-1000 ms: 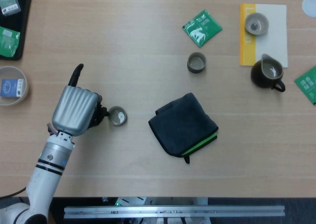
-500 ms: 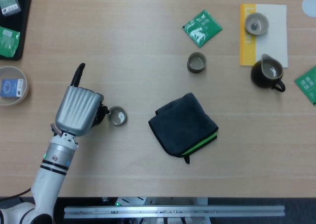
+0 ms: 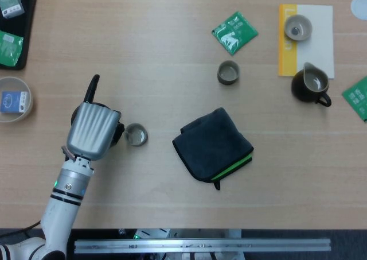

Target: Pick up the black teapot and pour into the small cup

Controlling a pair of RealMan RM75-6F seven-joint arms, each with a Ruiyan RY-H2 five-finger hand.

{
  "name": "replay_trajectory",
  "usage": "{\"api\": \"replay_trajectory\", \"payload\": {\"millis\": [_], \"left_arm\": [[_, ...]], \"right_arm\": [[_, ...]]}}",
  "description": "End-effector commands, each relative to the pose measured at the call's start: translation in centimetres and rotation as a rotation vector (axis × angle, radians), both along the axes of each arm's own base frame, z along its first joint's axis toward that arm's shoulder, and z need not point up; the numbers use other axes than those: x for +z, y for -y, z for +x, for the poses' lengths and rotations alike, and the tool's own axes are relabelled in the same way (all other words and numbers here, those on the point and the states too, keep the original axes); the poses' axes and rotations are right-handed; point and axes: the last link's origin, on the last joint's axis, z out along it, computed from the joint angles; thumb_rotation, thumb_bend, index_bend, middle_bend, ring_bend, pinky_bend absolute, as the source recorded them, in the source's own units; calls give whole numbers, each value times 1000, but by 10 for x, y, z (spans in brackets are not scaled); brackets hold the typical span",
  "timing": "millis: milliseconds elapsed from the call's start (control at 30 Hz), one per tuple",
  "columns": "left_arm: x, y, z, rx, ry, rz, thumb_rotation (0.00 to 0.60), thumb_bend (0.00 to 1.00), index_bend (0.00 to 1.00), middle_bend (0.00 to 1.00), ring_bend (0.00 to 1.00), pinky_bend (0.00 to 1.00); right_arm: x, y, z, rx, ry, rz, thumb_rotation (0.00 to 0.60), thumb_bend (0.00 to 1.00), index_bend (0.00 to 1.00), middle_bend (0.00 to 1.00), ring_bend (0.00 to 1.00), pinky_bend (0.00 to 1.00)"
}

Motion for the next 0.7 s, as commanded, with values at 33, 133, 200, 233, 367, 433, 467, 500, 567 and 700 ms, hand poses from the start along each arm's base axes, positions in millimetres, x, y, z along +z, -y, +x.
{"api": "replay_trajectory", "payload": {"millis": [33, 133, 200, 233, 367, 433, 467, 500, 567, 700], "left_arm": [[0, 1, 1, -3, -1, 3, 551, 358, 829, 1000, 866, 82], [0, 1, 1, -9, -11, 10, 558, 358, 829, 1000, 866, 82], [-1, 1, 1, -10, -11, 11, 559, 358, 829, 1000, 866, 82], [0, 1, 1, -13, -14, 14, 560, 358, 829, 1000, 866, 82], [0, 0, 2, -25, -26, 25, 569, 358, 829, 1000, 866, 82], [0, 0, 2, -28, -31, 28, 572, 358, 829, 1000, 866, 82], [0, 0, 2, -30, -35, 31, 572, 358, 829, 1000, 866, 82], [0, 0, 2, -34, -39, 34, 570, 358, 828, 1000, 866, 82], [0, 0, 2, -40, -42, 39, 571, 358, 828, 1000, 866, 82], [1, 0, 2, -43, -44, 43, 575, 358, 828, 1000, 866, 82]], "right_arm": [[0, 0, 0, 0, 1, 0, 600, 186, 458, 421, 285, 299], [0, 0, 0, 1, 1, -1, 600, 186, 458, 421, 285, 299], [0, 0, 0, 1, 2, -1, 600, 185, 458, 421, 285, 299], [0, 0, -1, 1, 2, -1, 600, 185, 458, 421, 285, 299], [0, 0, -1, -1, 3, -3, 600, 186, 458, 421, 285, 299], [0, 0, -2, -1, 3, -4, 600, 186, 458, 421, 285, 299], [0, 0, -2, -1, 3, -4, 600, 186, 458, 421, 285, 298], [0, -1, -2, -2, 4, -4, 600, 185, 458, 421, 285, 299], [0, -1, -2, -2, 4, -3, 600, 185, 457, 421, 285, 299], [1, -1, -2, -2, 4, -5, 600, 185, 458, 421, 285, 299]]}}
